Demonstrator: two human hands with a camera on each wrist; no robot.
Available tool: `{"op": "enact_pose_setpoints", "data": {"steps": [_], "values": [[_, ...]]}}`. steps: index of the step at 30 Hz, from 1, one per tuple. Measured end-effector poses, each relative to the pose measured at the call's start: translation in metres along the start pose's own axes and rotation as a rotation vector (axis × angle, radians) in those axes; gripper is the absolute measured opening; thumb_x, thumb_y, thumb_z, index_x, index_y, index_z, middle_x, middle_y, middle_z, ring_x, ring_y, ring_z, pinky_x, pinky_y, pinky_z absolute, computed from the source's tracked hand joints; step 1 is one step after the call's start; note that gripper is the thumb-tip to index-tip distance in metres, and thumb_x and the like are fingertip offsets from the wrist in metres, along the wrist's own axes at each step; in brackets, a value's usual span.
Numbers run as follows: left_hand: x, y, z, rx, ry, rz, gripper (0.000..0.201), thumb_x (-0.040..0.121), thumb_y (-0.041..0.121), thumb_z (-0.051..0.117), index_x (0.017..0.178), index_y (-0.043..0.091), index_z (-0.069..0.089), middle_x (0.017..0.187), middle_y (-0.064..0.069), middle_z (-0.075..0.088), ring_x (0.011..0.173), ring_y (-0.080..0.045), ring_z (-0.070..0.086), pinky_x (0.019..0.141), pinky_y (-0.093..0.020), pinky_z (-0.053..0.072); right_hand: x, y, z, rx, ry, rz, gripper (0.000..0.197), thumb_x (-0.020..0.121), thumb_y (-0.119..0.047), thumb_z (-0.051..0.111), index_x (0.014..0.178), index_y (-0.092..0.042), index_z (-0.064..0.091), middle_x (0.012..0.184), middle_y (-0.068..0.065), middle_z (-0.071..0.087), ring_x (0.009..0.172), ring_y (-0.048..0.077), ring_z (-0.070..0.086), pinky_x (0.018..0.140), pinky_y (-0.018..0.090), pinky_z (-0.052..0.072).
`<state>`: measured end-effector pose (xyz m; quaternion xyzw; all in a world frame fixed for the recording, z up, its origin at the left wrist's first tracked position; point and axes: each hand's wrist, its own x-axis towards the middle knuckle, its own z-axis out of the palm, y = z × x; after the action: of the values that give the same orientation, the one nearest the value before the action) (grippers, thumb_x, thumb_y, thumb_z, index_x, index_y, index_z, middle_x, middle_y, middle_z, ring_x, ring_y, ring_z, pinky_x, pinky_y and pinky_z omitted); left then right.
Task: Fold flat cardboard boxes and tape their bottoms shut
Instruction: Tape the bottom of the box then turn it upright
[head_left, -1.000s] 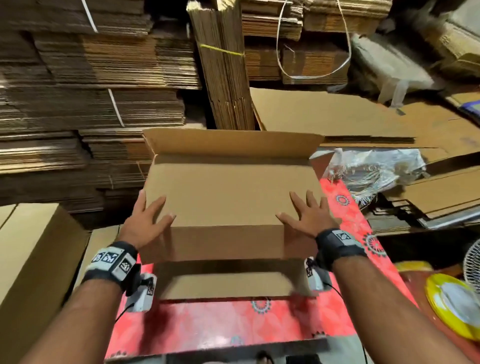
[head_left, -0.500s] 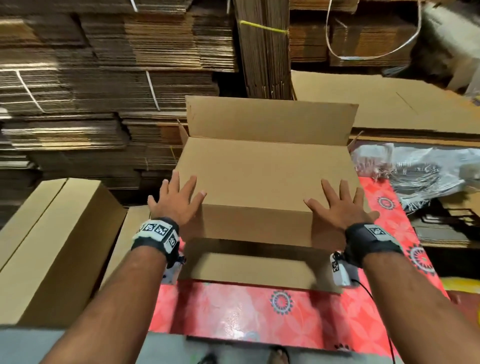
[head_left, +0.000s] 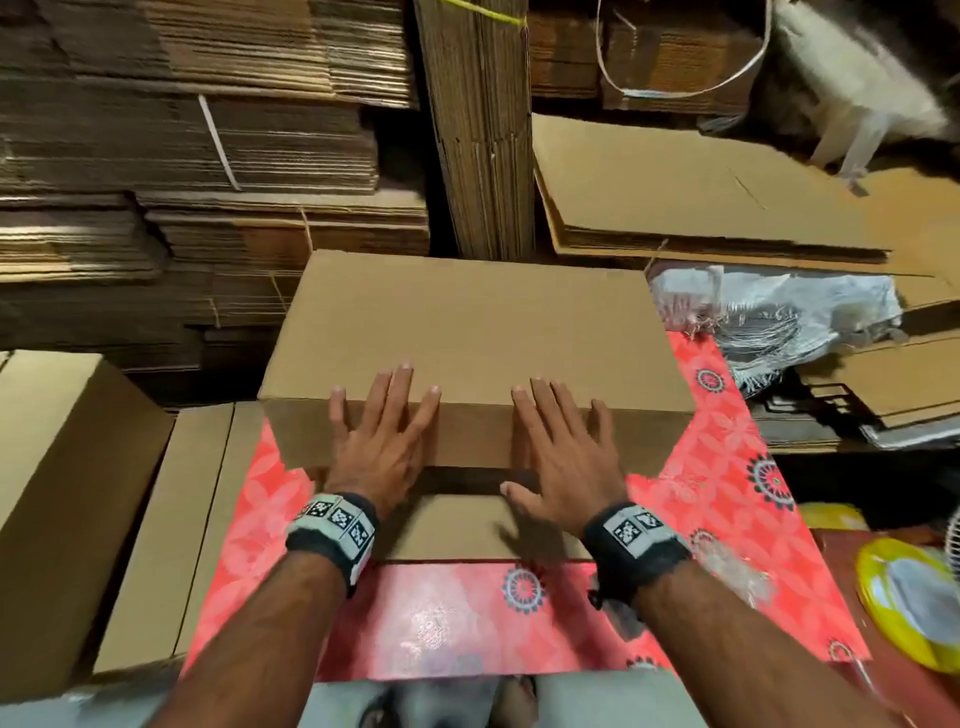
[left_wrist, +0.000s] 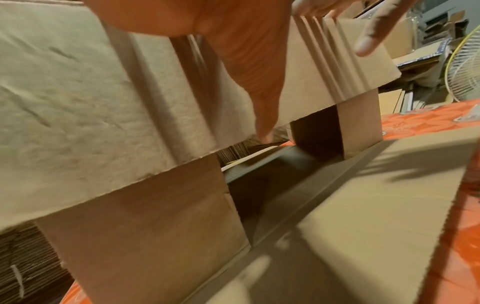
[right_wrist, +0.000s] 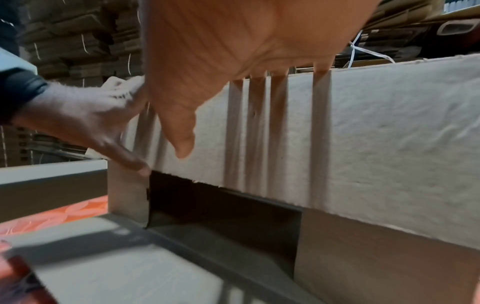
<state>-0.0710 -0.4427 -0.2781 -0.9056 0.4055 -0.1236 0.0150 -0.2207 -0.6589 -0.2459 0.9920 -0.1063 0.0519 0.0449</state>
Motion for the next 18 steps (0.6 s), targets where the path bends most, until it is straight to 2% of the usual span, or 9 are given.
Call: {"op": "enact_pose_setpoints", "data": {"steps": [2,4,6,8,9,11,13,15,18], "values": [[0.001,0.0,0.0,0.006,0.016,0.001,0.129,0.053,0.035,0.09,0.158,0.028,0.015,0.165,-0.015,0.021,0.148,-0.032,0.026,0.111,-0.07,0.012,-0.004,-0.002,0.0,-0.041,-0.022,0.004,0.13,0.066,-0.071,0.071,0.164,-0.018,0.005,0.172,0.008,0.006,0.157,0.027,0.012,0.119,0.066,0.015],[-0.001,0.001,-0.002,0.017,0.013,0.001,0.135,0.049,0.04,0.092,0.159,0.027,0.013,0.165,-0.015,0.019,0.148,-0.034,0.026,0.11,-0.072,0.013,-0.007,-0.003,0.0,-0.055,-0.04,-0.002,0.138,0.063,-0.068,0.077,0.164,-0.017,-0.003,0.172,0.009,0.0,0.158,0.028,0.006,0.12,0.066,0.013],[-0.003,0.003,-0.002,0.028,-0.032,-0.003,0.152,0.04,0.049,0.096,0.16,0.026,0.005,0.168,-0.014,0.009,0.15,-0.036,0.022,0.111,-0.075,0.007,-0.008,-0.004,0.0,-0.057,-0.056,0.009,0.142,0.062,-0.066,0.079,0.163,-0.016,-0.006,0.172,0.01,-0.004,0.158,0.029,0.003,0.119,0.066,0.013],[-0.002,0.005,0.001,0.027,-0.048,-0.002,0.159,0.036,0.049,0.097,0.161,0.025,0.002,0.17,-0.013,-0.001,0.151,-0.038,0.019,0.111,-0.077,0.001,-0.008,-0.007,0.002,-0.065,-0.05,0.029,0.142,0.061,-0.064,0.08,0.163,-0.014,-0.005,0.172,0.011,-0.002,0.158,0.03,0.004,0.119,0.067,0.013],[-0.001,0.006,0.005,0.026,-0.036,-0.001,0.154,0.041,0.044,0.097,0.161,0.025,0.002,0.17,-0.013,-0.001,0.151,-0.039,0.019,0.112,-0.077,0.0,-0.007,-0.008,0.004,-0.074,-0.05,0.041,0.142,0.061,-0.064,0.08,0.163,-0.014,-0.005,0.171,0.012,0.0,0.158,0.031,0.005,0.118,0.068,0.013],[0.002,0.006,0.011,0.03,0.028,0.0,0.132,0.058,0.023,0.09,0.16,0.025,0.007,0.168,-0.014,0.008,0.149,-0.039,0.024,0.111,-0.077,0.004,-0.005,-0.012,0.006,-0.085,-0.054,0.065,0.142,0.062,-0.063,0.081,0.163,-0.014,-0.004,0.171,0.013,0.005,0.157,0.033,0.007,0.118,0.069,0.012],[0.003,0.007,0.012,0.041,0.047,0.0,0.122,0.062,0.014,0.082,0.159,0.024,0.01,0.165,-0.014,0.016,0.147,-0.039,0.028,0.109,-0.077,0.009,-0.003,-0.015,0.006,-0.093,-0.055,0.086,0.142,0.06,-0.062,0.083,0.163,-0.013,-0.002,0.17,0.014,0.009,0.157,0.034,0.009,0.118,0.069,0.011],[0.0,0.008,0.002,0.047,-0.038,0.004,0.134,0.055,0.03,0.086,0.16,0.023,0.003,0.166,-0.015,0.012,0.15,-0.038,0.022,0.11,-0.076,0.007,-0.005,-0.016,0.004,-0.085,-0.052,0.086,0.145,0.058,-0.064,0.084,0.164,-0.013,-0.001,0.17,0.014,0.008,0.157,0.034,0.009,0.119,0.069,0.01],[-0.01,0.003,-0.022,0.057,-0.181,0.034,0.152,0.05,0.062,0.083,0.16,0.023,-0.014,0.169,-0.013,-0.011,0.155,-0.037,0.002,0.113,-0.075,0.0,-0.01,-0.011,0.001,-0.071,-0.075,0.043,0.15,0.056,-0.076,0.08,0.163,-0.015,-0.007,0.171,0.013,0.002,0.158,0.033,0.005,0.12,0.068,0.007]]}}
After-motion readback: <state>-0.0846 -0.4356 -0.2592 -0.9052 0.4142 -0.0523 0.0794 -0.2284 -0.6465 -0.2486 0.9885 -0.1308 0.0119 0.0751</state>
